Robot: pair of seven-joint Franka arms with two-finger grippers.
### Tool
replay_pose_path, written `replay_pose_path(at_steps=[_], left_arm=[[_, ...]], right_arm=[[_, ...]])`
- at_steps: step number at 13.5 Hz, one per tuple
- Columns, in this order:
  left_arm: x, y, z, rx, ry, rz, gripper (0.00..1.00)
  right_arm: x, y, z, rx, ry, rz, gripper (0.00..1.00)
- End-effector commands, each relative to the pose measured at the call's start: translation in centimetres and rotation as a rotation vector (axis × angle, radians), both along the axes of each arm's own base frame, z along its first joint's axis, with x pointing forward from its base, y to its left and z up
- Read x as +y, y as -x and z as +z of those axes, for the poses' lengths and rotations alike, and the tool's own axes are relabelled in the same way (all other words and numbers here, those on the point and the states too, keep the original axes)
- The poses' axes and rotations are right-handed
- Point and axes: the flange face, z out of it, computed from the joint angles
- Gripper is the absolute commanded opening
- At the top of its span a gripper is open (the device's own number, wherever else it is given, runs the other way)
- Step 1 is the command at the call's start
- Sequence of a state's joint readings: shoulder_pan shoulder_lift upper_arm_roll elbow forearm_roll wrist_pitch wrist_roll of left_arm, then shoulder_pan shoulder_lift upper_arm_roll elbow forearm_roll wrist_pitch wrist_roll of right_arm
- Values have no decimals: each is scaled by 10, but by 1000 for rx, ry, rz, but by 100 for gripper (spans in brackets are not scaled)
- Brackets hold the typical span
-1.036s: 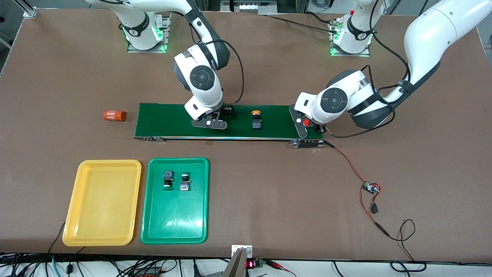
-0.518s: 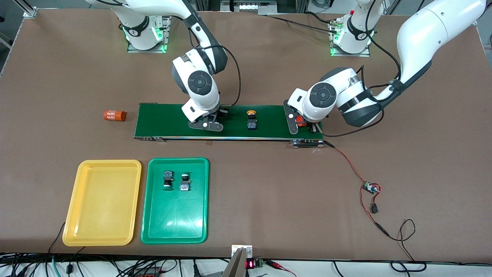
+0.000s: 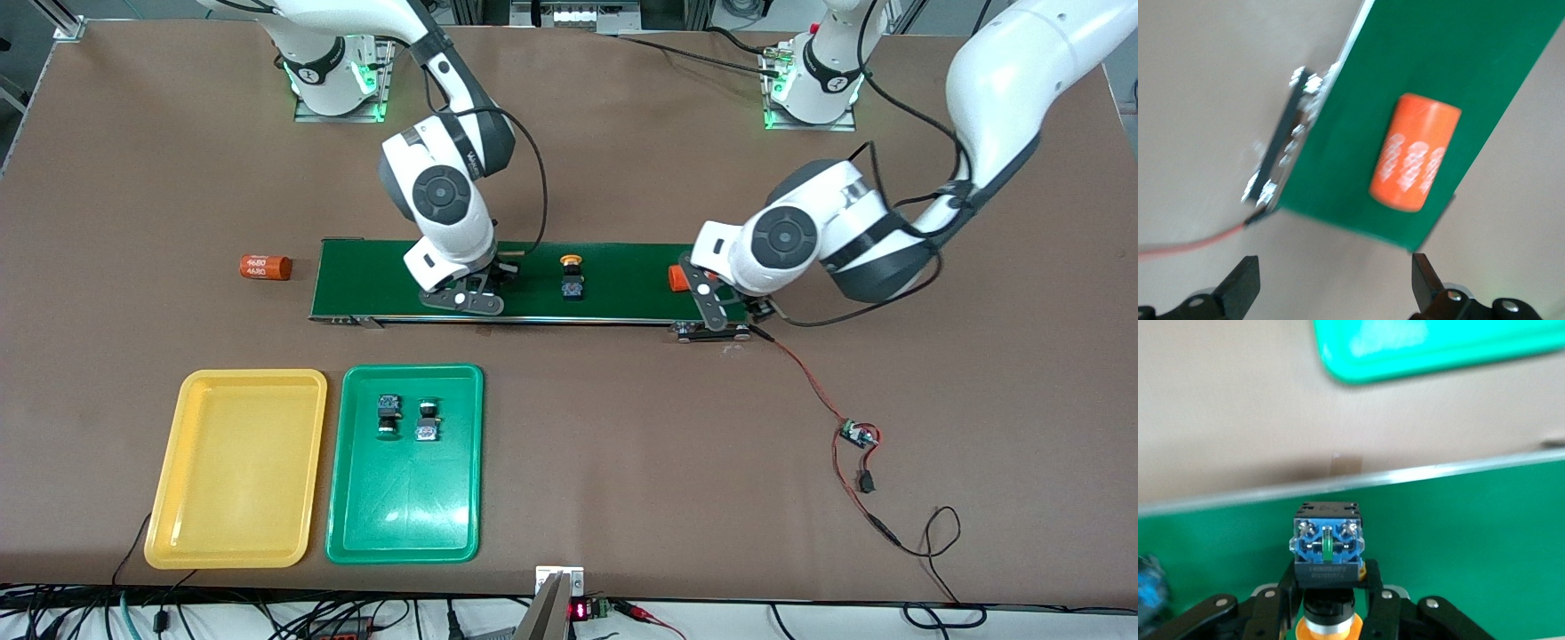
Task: Sort buttons by color to trays
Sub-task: 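Carry the orange-cap button into the yellow tray while the left gripper withdraws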
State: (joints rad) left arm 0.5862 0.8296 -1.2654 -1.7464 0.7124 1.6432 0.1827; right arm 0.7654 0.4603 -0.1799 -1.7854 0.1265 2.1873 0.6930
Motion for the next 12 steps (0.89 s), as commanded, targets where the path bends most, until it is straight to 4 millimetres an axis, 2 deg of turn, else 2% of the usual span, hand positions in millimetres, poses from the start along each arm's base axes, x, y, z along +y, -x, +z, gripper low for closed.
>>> replay_pose_path(at_steps=[1, 2, 3, 4, 5, 6, 8, 9, 11, 12], left_arm=[[26, -26, 45, 9, -64, 150, 100], [35, -35, 58, 11, -68, 202, 100], [46, -46, 76, 19, -62, 276, 100], [59, -55, 92, 17, -69, 359, 100], [69, -61, 103, 14, -82, 415, 100], [79, -67, 116, 3, -89, 476, 100], [95, -75, 145, -19, -83, 577, 100], [92, -69, 169, -72, -114, 612, 100], [102, -68, 187, -142, -193, 704, 100], [109, -70, 200, -176, -179, 759, 100]], right_arm=[[-45, -70, 52, -4, -13, -102, 13], [-66, -95, 59, -12, -4, -128, 13], [-98, -117, 53, 1, 14, -164, 13], [-118, -131, 49, 1, 16, -132, 13], [-134, -140, 39, 5, 20, -116, 13], [-158, -149, 33, 3, 23, -126, 13], [-196, -162, 20, 3, 70, -23, 7], [-224, -168, 11, 14, 89, 19, 2], [-257, -180, 3, -11, 88, 149, 0], [-273, -186, -3, -31, 91, 187, 0]])
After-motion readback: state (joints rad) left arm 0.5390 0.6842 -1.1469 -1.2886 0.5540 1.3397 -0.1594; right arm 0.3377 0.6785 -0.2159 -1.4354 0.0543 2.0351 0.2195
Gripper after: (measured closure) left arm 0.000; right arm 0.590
